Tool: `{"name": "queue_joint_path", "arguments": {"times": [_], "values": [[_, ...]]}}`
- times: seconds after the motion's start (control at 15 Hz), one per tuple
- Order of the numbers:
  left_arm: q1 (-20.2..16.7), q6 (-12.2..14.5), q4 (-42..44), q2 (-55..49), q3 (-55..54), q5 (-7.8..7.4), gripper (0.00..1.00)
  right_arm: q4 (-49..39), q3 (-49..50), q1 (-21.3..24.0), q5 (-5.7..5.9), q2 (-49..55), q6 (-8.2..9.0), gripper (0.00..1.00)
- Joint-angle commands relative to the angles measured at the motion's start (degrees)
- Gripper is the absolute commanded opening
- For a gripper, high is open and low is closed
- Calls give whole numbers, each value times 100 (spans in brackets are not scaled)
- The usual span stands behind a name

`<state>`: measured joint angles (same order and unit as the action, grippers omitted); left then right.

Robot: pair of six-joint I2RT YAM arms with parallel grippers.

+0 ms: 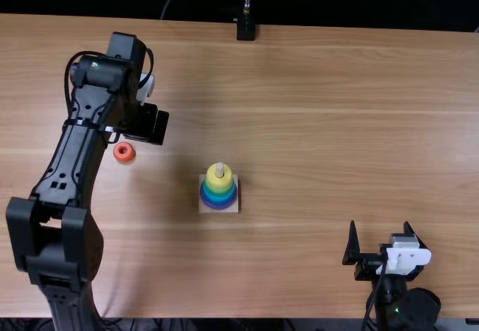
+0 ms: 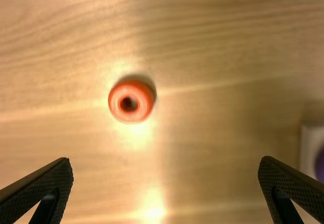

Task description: Build the Hanoi tower: stack the rings onto the peg from bottom to top in this color order: purple, dark blue, light blue, dark green, light green, yellow, orange.

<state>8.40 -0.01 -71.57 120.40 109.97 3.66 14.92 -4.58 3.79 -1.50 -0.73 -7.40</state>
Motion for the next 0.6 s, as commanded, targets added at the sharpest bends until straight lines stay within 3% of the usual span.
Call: {"name": "queue_joint_path", "arguments": {"times": [0.0, 0.53], "values": [[-93, 64, 164, 230, -222, 98, 100, 413, 388, 43, 2, 73, 12, 100], [-471, 64, 639, 739, -626, 14, 100, 413, 388, 43, 13, 73, 12, 100]]}}
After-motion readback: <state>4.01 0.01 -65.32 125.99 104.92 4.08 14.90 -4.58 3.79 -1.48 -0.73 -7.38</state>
